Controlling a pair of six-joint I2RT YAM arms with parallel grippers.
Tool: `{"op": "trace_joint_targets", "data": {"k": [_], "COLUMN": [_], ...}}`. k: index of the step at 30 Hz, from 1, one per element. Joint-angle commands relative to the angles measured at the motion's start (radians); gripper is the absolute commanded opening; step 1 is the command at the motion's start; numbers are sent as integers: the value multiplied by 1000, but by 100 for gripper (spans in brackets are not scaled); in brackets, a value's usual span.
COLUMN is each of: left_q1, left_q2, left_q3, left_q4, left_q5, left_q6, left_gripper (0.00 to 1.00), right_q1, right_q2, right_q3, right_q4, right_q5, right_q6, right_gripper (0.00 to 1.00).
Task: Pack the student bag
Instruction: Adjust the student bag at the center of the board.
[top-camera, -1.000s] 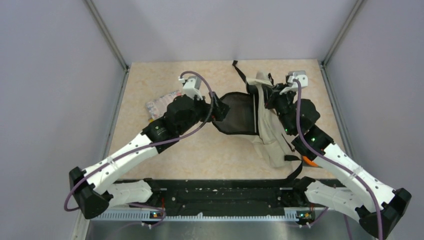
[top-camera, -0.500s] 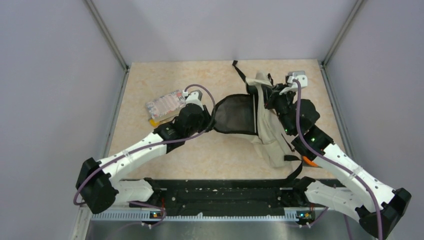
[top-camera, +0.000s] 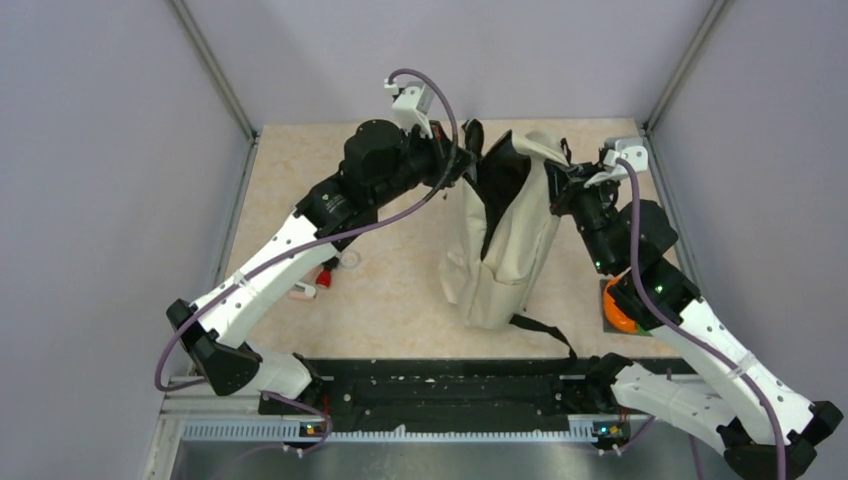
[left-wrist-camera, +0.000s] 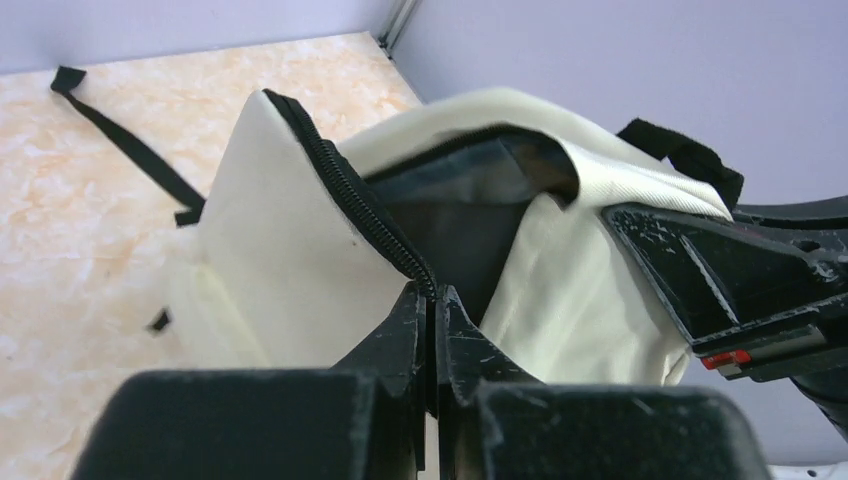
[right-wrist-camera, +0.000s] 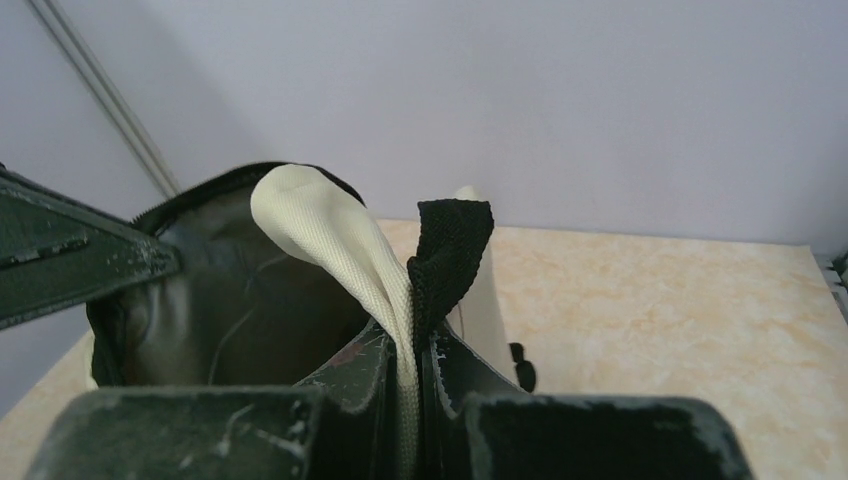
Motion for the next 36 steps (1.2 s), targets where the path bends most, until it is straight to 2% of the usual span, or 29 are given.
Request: {"op": "trace_joint_targets", "data": {"k": [1,9,15,16,17,18,21,23,26,31,33,36], "left_q1": [31,131,173,172,173,175,175,179,191,231,295,415], "left_q2": [6,-159,-292,-313,-332,-351,-399,-418,-459,-531,-541,-527], "left_q3": [22,-234,-377,-385,-388,-387,-359,-319,-279,-253,-269,-319], "left_q4": [41,75,2,-13,-27,-49,-112,-173,-222,-291,-311,-308], "left_q5": [47,-13,-1,-6,-12,-17,-53,-79,-96,-192,-222,-136], "left_q6": [46,11,10,14,19,26,53,73,95,102,99,87], "left_gripper": [0,0,2,8,18,35,71,84,92,95,96,96], "right_q1": [2,2,2,3,3,2,2,2,2,2,3,3], "right_q2": [-53,-40,-21,-15,-9,-6,-6,-11,-17,-23,-22,-17], "right_q3": [52,-20,-71,-75,-78,-77,-79,-80,-84,-87,-91,-94], "right_q4": [60,93,109,108,106,102,101,103,103,103,110,119], "right_q5": [43,41,-49,-59,-64,-65,-67,-65,-56,-46,-47,-55], "right_q6": [-42,-28,49,57,63,65,67,67,63,60,59,59], "right_gripper": [0,0,0,0,0,0,0,0,0,0,0,0]}}
